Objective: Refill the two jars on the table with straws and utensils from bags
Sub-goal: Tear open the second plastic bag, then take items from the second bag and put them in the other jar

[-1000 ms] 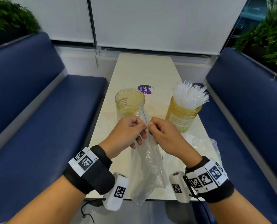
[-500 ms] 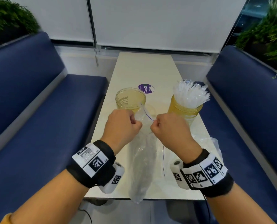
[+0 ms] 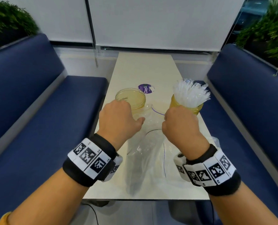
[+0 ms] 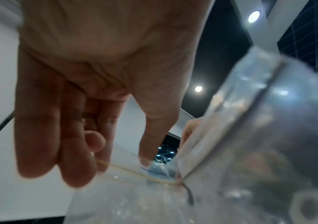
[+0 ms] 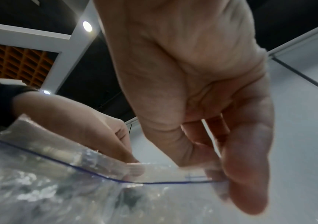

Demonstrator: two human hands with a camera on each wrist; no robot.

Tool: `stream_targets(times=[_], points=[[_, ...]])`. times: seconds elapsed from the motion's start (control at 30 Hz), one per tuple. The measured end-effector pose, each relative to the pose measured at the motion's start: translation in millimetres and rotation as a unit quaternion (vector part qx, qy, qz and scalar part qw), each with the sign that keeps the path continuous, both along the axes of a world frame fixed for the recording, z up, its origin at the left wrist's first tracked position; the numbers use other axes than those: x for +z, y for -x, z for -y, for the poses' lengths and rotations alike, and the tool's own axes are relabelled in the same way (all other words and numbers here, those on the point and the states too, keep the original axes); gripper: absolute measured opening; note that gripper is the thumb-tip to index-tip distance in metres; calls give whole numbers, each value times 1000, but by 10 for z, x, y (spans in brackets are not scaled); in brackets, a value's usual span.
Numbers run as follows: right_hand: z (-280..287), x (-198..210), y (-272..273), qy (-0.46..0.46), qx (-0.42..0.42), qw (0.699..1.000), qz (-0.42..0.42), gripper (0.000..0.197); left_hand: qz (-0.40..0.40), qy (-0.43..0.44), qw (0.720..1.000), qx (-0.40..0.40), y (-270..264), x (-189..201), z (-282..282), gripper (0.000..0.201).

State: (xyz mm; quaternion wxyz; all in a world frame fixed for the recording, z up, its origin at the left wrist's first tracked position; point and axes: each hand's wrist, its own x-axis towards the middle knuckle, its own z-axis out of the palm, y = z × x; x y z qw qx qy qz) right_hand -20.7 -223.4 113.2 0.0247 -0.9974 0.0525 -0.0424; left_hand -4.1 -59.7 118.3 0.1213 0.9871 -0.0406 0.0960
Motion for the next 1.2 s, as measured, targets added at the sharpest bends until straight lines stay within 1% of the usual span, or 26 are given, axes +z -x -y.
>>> stream_targets(times=[0.03,0.07,0.1,0.17,0.2,0.23,0.27,0.3,0.33,0.37,0.43,0.47,0.53,0.6,0.63,0.7,0.73,0.8,0.87,0.97,1.03,1.07,1.1,1.13,1.17,1.2], points=[[-4,23,14,3,-4,1000,-10,36,-8,-13,1000,0,-1,27,-18,29],[-3,42,20,1,1,1000,-5,40,-17,-16,1000,-3,14,58,-31,21],[-5,62,26,2,-3,1000,-4,40,-30,-16,999,-9,20,68,-45,18],[16,62,1,10,-16,1000,-12,38,-56,-21,998,-23,34,76,-87,30],[35,65,-18,13,-19,999,-22,35,-65,-22,997,-27,37,86,-115,35],[56,69,-38,11,-23,999,-31,27,-72,-17,997,-26,24,90,-147,39],[71,88,-45,14,-22,999,-45,14,-78,-3,997,-21,1,87,-181,42],[84,100,-52,17,-18,998,-58,11,-85,21,996,-15,-26,74,-214,43],[92,100,-53,26,-13,997,-68,23,-89,50,995,-9,-54,56,-245,42],[89,98,-58,33,-7,996,-79,32,-90,83,992,-3,-79,33,-264,38],[90,87,-71,47,9,994,-94,38,-91,122,988,9,-92,7,-271,31],[86,82,-82,55,13,993,-101,38,-105,126,986,7,-87,-10,-272,33],[95,79,-92,64,15,993,-100,36,-152,122,981,-24,-77,-43,-295,49],[125,78,-87,81,4,993,-89,39,-181,105,976,-69,-51,-9,-346,61],[139,91,-78,91,-5,992,-86,39,-180,75,977,-91,-42,23,-378,65],[168,107,-78,110,-16,991,-78,37,-163,-19,979,-118,-24,76,-429,72],[183,115,-77,112,-20,990,-77,37,-155,-60,979,-122,-16,87,-437,75],[196,125,-97,105,-23,991,-81,37,-137,-101,979,-112,-12,62,-425,74],[207,128,-111,99,-17,991,-86,36,-128,-91,984,-85,-14,28,-404,68],[224,99,-109,110,-7,990,-92,37,-150,-29,986,-70,4,-25,-381,58],[217,90,-82,130,-2,990,-59,35,-169,5,982,-80,42,-50,-355,61],[199,93,-73,128,3,992,-18,31,-171,21,981,-84,59,-55,-342,64],[166,110,-61,102,18,994,33,26,-170,36,981,-87,68,-66,-334,66],[117,129,-53,51,46,994,80,22,-168,48,981,-90,74,-75,-326,68],[57,145,-55,-10,83,991,104,21,-166,58,980,-92,73,-89,-323,68],[-17,157,-69,-62,122,986,97,21,-166,68,979,-95,74,-102,-322,69]])
